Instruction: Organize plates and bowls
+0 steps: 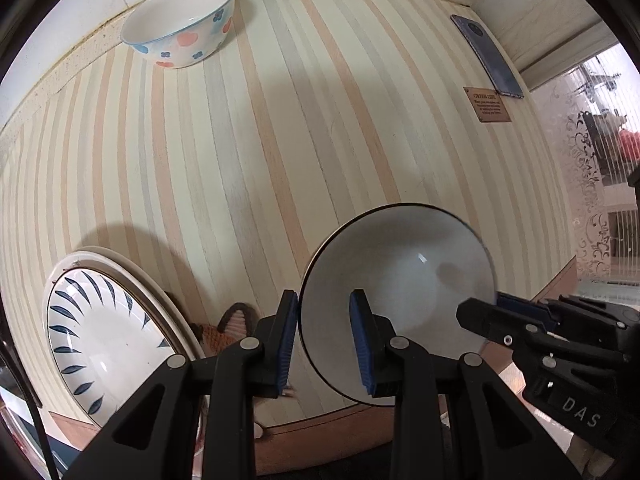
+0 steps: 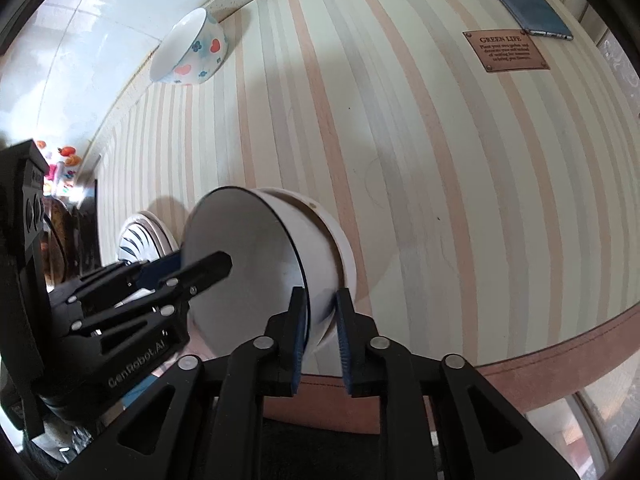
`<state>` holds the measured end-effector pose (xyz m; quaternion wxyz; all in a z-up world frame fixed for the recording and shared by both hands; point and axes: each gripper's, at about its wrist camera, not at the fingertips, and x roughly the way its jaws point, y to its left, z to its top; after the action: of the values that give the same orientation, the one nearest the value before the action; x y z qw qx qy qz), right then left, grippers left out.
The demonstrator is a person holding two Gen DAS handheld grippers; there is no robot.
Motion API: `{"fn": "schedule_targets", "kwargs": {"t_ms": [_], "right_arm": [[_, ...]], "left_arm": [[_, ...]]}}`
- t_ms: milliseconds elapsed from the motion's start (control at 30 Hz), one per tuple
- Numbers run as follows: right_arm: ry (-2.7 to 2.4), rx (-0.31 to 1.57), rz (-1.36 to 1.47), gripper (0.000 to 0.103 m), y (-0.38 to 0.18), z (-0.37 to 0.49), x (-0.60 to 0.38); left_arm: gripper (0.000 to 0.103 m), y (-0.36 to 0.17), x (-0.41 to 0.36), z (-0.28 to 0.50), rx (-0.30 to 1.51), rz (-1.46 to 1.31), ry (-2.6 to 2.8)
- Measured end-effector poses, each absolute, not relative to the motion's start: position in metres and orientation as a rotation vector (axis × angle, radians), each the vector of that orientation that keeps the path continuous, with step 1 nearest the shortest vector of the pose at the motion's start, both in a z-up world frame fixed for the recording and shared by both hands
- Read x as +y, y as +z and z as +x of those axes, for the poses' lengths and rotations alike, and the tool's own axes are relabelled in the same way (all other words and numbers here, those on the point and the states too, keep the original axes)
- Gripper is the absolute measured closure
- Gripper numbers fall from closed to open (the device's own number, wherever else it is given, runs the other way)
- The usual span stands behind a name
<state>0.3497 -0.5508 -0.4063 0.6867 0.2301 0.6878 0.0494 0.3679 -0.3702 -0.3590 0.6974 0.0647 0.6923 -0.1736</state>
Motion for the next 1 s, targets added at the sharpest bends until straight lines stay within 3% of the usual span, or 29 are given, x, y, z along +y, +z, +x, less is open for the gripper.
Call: {"fn": "schedule_targets", "kwargs": {"t_ms": [167,367,500,567,767,1000], "right_arm": [[0.125,1.546,0.505,0.083,-0.4,0.352,-0.552],[0.116,1.451,0.548,0.083,-0.359,0.373,-0.579],[0.17,1.376,0.59,0.075,-0.338,0.414,-0.585],[0.188,1.347,0.585,0.069,-0.337,0.445,-0.58],[0.264,1.313,0.574,0.069,-0.373,0.566,-0.541],[0.312,1.383,0.567,0.07,-0.428,0.652,-0.497]], "left_arm": [[0.079,-0.348,-0.36,0.367,1.533,0.116,-0.388],[0.078,-0.291,-0.317,0.407,1.399,-0.032,-0.308],[0.077,-0.277,-0.287,0.462,1.366,-0.13,-0.221],[0.077,-0.283,-0.274,0.495,1.359,-0.15,-0.159],[0.077,-0.323,-0.257,0.579,1.415,-0.203,-0.099],[0.078,-0.365,-0.261,0.607,1.461,-0.236,-0.084]]}}
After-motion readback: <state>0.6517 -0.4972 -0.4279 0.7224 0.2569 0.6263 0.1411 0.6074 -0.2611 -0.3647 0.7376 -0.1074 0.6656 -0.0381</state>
